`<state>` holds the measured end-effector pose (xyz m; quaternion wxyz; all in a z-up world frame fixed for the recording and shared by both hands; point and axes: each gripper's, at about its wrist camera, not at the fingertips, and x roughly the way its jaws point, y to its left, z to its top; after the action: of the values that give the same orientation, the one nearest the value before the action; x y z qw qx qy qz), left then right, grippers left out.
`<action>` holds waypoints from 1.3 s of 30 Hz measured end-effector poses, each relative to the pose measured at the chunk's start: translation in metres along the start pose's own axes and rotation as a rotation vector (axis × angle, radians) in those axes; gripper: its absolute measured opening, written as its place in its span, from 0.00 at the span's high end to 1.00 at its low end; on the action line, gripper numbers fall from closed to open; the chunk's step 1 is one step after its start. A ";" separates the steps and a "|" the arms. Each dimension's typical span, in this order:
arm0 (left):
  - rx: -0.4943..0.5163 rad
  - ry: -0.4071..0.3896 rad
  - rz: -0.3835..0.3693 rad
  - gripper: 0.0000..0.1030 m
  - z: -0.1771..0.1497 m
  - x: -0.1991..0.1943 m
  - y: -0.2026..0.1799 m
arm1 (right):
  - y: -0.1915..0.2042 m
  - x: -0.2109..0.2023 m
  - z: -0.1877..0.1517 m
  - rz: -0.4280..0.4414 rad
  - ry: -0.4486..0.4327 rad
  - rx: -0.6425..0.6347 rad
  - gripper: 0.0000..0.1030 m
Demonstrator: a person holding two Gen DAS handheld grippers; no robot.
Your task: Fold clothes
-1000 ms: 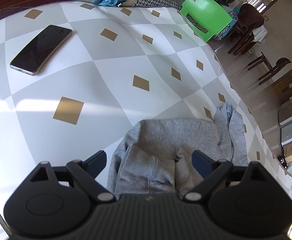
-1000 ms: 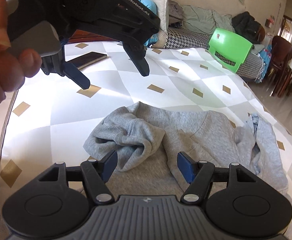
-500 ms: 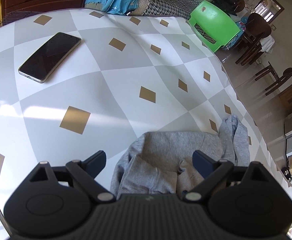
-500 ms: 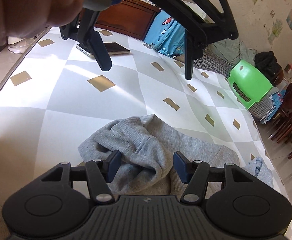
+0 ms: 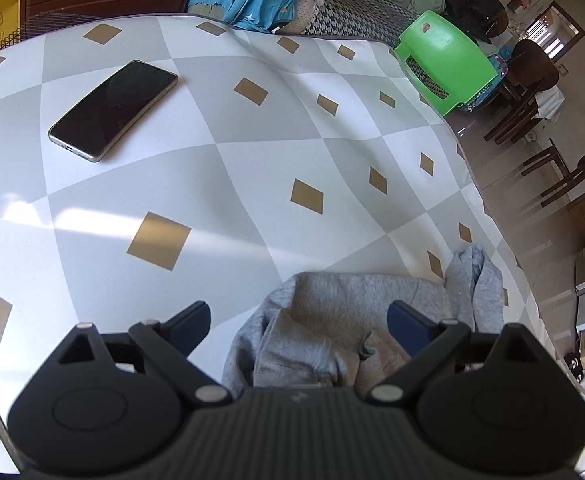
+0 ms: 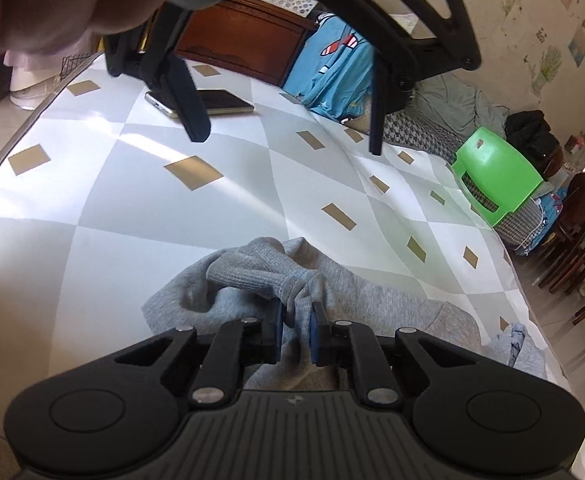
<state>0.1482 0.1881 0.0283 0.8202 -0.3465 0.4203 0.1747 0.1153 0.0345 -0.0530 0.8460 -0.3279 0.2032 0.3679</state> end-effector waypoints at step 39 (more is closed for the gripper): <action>0.314 0.123 0.039 0.04 -0.080 0.041 -0.070 | -0.205 -0.145 -0.142 -0.529 0.232 0.744 0.62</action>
<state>0.1669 0.0818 -0.0087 0.8335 -0.2158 0.4985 0.1013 0.1617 -0.2424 0.0151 0.9425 -0.0820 0.3238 0.0027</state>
